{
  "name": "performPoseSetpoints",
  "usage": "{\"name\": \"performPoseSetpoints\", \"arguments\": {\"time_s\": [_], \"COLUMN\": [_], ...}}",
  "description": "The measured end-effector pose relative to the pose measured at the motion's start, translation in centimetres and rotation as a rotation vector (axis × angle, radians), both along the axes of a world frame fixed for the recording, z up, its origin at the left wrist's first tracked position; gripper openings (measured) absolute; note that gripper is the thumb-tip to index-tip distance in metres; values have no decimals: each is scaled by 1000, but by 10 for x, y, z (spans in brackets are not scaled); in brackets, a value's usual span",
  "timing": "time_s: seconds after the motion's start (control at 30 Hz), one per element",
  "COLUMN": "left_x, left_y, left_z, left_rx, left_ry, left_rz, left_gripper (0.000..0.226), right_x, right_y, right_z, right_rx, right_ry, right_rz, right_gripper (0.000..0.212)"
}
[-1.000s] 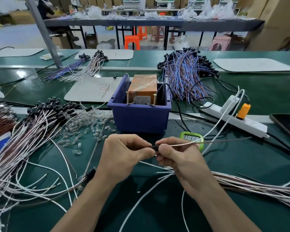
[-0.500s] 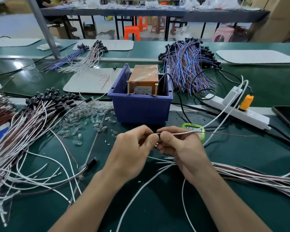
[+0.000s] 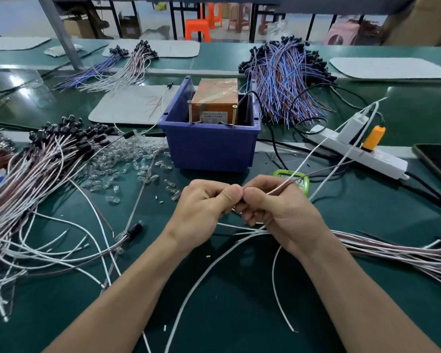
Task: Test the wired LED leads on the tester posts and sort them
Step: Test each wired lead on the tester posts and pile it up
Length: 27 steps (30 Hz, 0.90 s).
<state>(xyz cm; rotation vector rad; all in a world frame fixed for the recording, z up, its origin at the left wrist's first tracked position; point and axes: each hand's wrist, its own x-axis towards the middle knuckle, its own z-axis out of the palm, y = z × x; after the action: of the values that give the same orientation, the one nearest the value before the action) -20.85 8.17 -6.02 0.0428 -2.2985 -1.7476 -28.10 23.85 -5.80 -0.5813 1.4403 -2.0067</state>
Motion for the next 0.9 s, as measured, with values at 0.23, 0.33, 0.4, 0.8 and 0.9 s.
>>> {"name": "performPoseSetpoints", "arguments": {"time_s": [0.23, 0.33, 0.4, 0.8, 0.9], "left_x": [2, 2, 2, 5, 3], "left_y": [-4, -5, -6, -9, -11], "left_z": [2, 4, 6, 13, 15], "left_rx": [-11, 5, 35, -92, -54], "left_ry": [-27, -33, -33, 39, 26], "left_rz": [1, -30, -66, 0, -35], "left_gripper": [50, 50, 50, 49, 48], "right_x": [-1, -1, -1, 6, 7], "right_y": [-1, -1, 0, -4, -2], "right_z": [-3, -3, -1, 4, 6], "right_rx": [52, 38, -4, 45, 61], "right_ry": [231, 222, 155, 285, 347], "right_rz": [-126, -114, -58, -212, -212], "right_gripper": [3, 2, 7, 4, 6]}}
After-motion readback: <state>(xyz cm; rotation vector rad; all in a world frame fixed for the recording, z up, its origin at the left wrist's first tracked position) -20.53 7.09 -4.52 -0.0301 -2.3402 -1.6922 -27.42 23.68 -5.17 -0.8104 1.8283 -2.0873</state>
